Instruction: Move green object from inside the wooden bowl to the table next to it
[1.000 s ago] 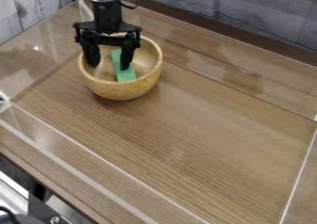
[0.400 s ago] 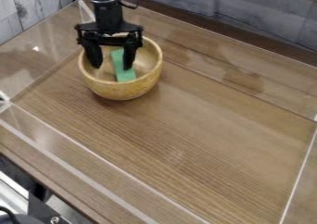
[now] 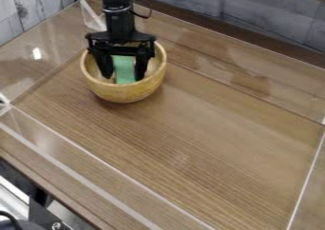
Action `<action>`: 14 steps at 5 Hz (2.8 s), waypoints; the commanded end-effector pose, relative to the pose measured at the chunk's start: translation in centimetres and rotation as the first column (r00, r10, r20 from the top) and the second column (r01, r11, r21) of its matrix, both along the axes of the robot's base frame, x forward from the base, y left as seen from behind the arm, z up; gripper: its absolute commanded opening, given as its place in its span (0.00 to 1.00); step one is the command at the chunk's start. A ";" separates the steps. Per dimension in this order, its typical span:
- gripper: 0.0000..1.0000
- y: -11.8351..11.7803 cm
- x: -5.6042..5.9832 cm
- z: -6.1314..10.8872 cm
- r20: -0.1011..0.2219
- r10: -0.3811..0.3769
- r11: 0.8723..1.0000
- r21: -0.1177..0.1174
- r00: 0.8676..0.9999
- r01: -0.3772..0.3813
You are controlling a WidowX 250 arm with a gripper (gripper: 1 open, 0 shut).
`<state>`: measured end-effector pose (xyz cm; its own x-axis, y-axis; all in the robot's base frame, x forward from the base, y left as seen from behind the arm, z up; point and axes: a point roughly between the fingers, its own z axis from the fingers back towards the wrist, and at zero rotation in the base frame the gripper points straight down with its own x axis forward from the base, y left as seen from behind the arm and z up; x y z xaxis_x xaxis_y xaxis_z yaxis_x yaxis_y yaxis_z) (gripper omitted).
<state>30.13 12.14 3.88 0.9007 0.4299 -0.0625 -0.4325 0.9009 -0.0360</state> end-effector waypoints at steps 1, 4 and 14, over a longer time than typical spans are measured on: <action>1.00 1.0 -0.3 3.9 0.089 -0.017 1.000 0.019 0.996 0.015; 1.00 0.4 -2.0 6.2 0.117 -0.164 0.986 0.006 0.980 0.164; 1.00 -1.8 -0.6 6.5 0.093 -0.464 0.882 -0.042 0.881 0.469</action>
<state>29.09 10.33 9.10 0.9986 -0.0391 -0.0368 0.0338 0.9904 -0.1339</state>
